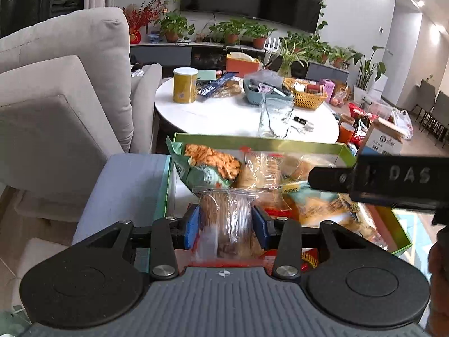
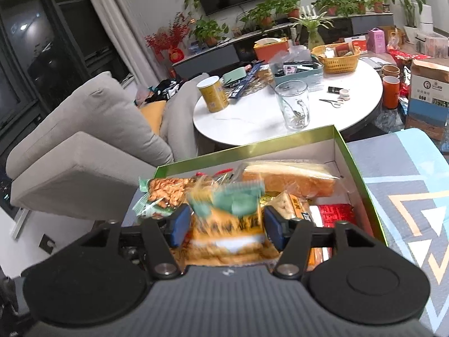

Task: Organize snacks
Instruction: 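Open both tools to drop the biscuit and bean bag into the box, then move both tools back to the mat toward the last two snacks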

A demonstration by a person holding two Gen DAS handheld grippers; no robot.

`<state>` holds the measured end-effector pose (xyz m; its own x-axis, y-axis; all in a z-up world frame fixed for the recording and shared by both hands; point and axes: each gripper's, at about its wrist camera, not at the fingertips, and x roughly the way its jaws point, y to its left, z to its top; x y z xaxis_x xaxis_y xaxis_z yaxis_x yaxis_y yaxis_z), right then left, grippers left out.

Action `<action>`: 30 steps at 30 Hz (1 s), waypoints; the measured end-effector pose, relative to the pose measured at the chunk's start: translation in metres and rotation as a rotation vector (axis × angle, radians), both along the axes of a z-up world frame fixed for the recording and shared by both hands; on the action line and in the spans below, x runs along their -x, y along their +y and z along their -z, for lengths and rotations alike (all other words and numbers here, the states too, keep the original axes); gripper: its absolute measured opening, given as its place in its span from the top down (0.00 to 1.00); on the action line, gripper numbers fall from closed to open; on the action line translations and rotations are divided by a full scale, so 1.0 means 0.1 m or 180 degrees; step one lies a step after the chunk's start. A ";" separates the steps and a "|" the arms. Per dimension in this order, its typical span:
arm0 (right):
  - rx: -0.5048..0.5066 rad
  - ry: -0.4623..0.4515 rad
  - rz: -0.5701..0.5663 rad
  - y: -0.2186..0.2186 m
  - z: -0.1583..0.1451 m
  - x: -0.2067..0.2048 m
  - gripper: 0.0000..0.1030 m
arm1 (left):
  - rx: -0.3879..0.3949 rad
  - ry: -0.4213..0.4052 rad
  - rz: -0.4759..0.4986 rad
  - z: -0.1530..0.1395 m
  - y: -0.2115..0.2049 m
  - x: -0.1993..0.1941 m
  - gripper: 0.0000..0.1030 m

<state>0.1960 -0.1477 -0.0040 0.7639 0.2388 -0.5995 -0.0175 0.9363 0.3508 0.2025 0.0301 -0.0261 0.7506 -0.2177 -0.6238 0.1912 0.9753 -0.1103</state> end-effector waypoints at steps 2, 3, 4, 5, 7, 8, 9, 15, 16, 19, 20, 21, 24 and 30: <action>0.0013 0.0001 0.0005 -0.01 0.00 0.03 0.39 | -0.0056 -0.0051 0.0025 0.01 -0.02 0.02 0.57; 0.0017 0.0000 0.0011 -0.01 0.00 0.04 0.39 | -0.0073 -0.0077 0.0033 0.01 -0.03 0.04 0.57; 0.0022 0.0002 0.0015 -0.01 0.00 0.05 0.39 | -0.0082 -0.0099 0.0044 -0.01 -0.04 0.06 0.56; 0.0026 0.0008 0.0019 -0.02 0.00 0.06 0.39 | -0.0085 -0.0114 0.0057 -0.02 -0.05 0.08 0.55; 0.0051 0.0019 0.0006 -0.01 -0.01 0.09 0.39 | -0.0103 -0.0142 0.0073 -0.04 -0.06 0.12 0.55; 0.0068 0.0017 -0.0003 -0.01 -0.02 0.11 0.39 | -0.0116 -0.0159 0.0076 -0.06 -0.07 0.14 0.55; 0.0083 0.0013 -0.0006 0.00 -0.04 0.12 0.39 | -0.0125 -0.0170 0.0081 -0.07 -0.08 0.17 0.55; 0.0190 -0.0010 -0.0059 0.00 -0.11 0.28 0.39 | -0.0170 -0.0208 0.0167 -0.13 -0.12 0.36 0.52; 0.0214 -0.0010 -0.0064 -0.01 -0.12 0.31 0.39 | -0.0185 -0.0213 0.0176 -0.14 -0.13 0.39 0.51; 0.0267 0.0000 -0.0055 -0.05 -0.14 0.40 0.39 | -0.0197 -0.0214 0.0191 -0.16 -0.15 0.50 0.50; 0.0275 0.0011 -0.0055 -0.06 -0.14 0.42 0.39 | -0.0190 -0.0200 0.0194 -0.16 -0.16 0.53 0.50; 0.0279 0.0025 -0.0054 -0.07 -0.14 0.47 0.39 | -0.0182 -0.0183 0.0201 -0.17 -0.17 0.57 0.50; 0.0290 0.0065 -0.0021 -0.12 -0.13 0.60 0.39 | -0.0185 -0.0142 0.0233 -0.16 -0.21 0.72 0.49; 0.0407 0.0187 -0.0064 -0.20 -0.05 0.86 0.39 | -0.0210 -0.0040 0.0356 -0.11 -0.34 1.05 0.49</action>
<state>0.1104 -0.1673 0.0006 0.7225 0.1725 -0.6695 -0.0196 0.9731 0.2295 0.0978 -0.0037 -0.0153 0.7319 -0.2593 -0.6302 0.3001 0.9529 -0.0435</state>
